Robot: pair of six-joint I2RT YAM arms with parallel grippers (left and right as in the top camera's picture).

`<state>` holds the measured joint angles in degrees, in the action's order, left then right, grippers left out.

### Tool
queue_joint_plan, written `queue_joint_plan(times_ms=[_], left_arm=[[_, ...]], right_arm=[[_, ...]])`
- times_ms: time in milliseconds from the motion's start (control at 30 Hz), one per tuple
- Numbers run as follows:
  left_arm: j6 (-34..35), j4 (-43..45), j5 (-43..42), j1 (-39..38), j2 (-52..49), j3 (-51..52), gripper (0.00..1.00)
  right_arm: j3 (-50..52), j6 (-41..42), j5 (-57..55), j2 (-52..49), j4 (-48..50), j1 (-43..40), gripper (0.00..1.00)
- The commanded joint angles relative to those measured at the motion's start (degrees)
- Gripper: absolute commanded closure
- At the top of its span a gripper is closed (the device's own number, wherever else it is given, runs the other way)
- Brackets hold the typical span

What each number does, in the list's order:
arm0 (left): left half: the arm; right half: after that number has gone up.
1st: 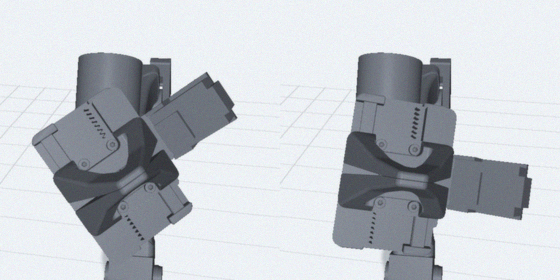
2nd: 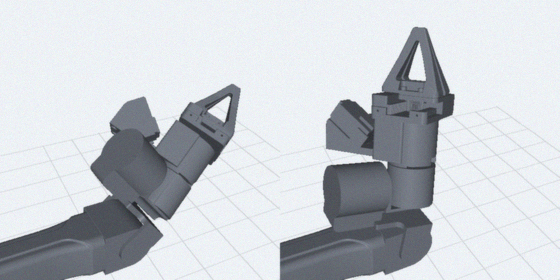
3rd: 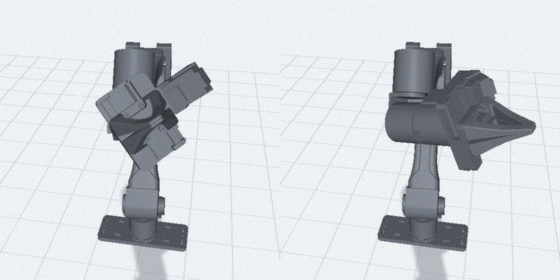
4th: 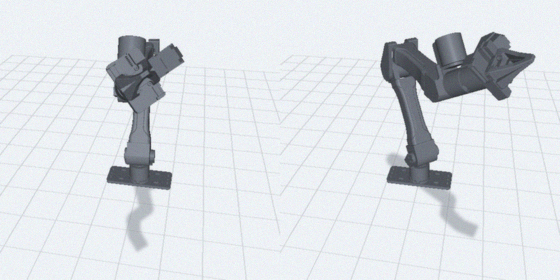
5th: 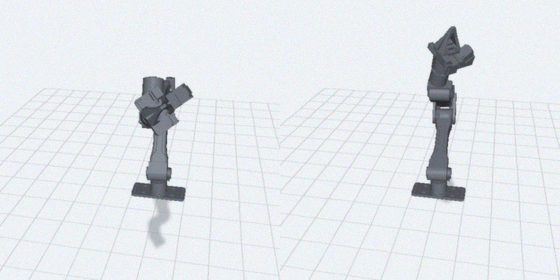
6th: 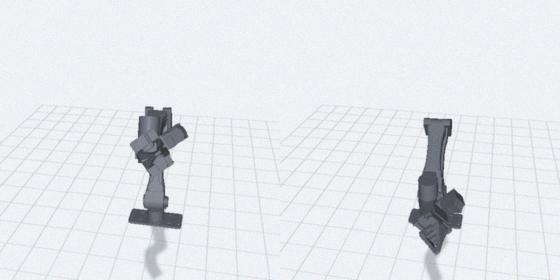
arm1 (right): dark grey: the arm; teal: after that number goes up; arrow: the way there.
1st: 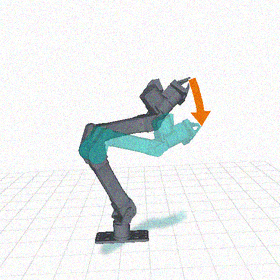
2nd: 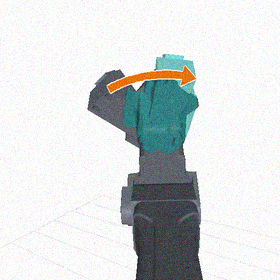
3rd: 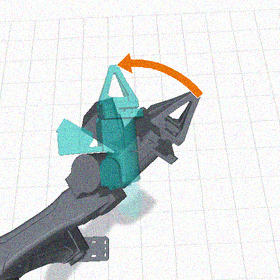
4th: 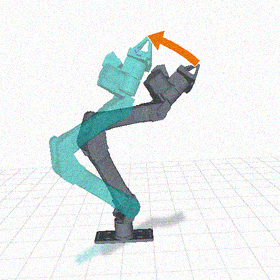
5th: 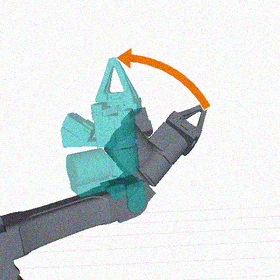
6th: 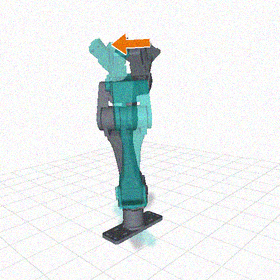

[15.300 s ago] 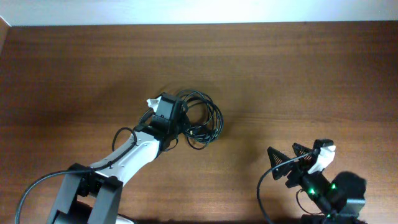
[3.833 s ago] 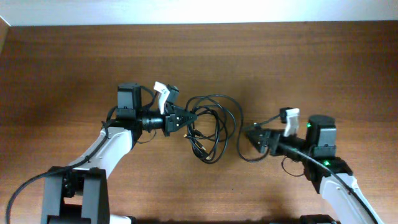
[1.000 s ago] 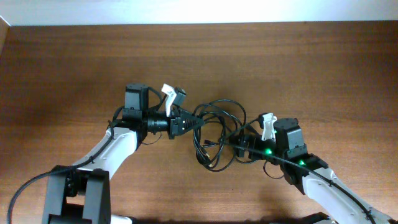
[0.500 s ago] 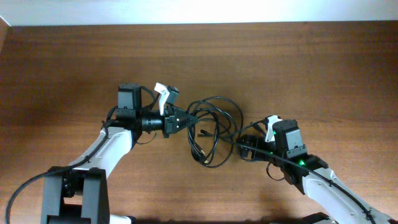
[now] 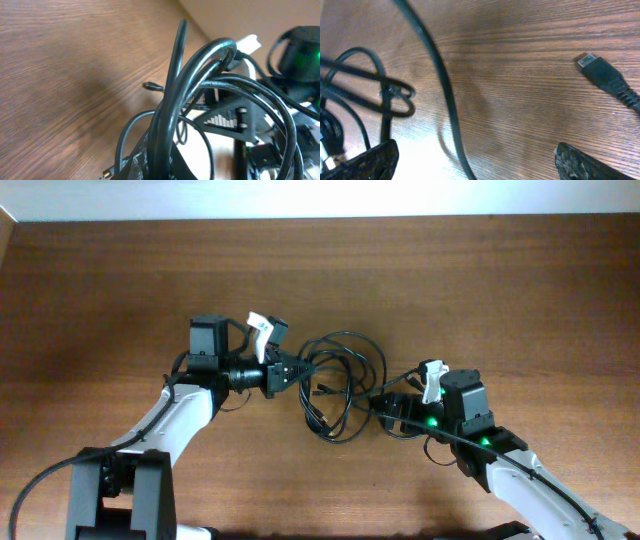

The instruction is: Untangle cables

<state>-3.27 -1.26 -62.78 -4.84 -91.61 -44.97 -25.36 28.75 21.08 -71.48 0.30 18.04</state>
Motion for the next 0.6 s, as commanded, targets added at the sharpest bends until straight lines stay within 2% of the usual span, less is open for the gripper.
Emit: queue_joint_plan(times_ms=[0, 133, 333, 433, 567], left_arm=[[2.6, 0.2, 2.9, 0.2, -0.2, -0.1, 1.0], [2.8, 0.2, 3.3, 0.2, -0.2, -0.1, 1.0], [17.2, 0.3, 8.7, 0.2, -0.2, -0.1, 1.0], [32.3, -1.1, 17.5, 0.2, -0.2, -0.1, 1.0], [43.1, -3.6, 25.4, 0.2, -0.2, -0.1, 1.0]], right_arm=[[-0.1, 0.2, 3.0, -0.2, 1.6, 0.3, 0.01], [-0.1, 1.4, 5.7, -0.2, 4.0, 0.3, 0.01], [-1.4, 3.3, 7.5, -0.2, 4.1, 0.3, 0.01], [-1.9, 3.3, 8.5, -0.2, 4.0, 0.3, 0.01], [-1.9, 3.9, 8.7, -0.2, 4.0, 0.3, 0.01]])
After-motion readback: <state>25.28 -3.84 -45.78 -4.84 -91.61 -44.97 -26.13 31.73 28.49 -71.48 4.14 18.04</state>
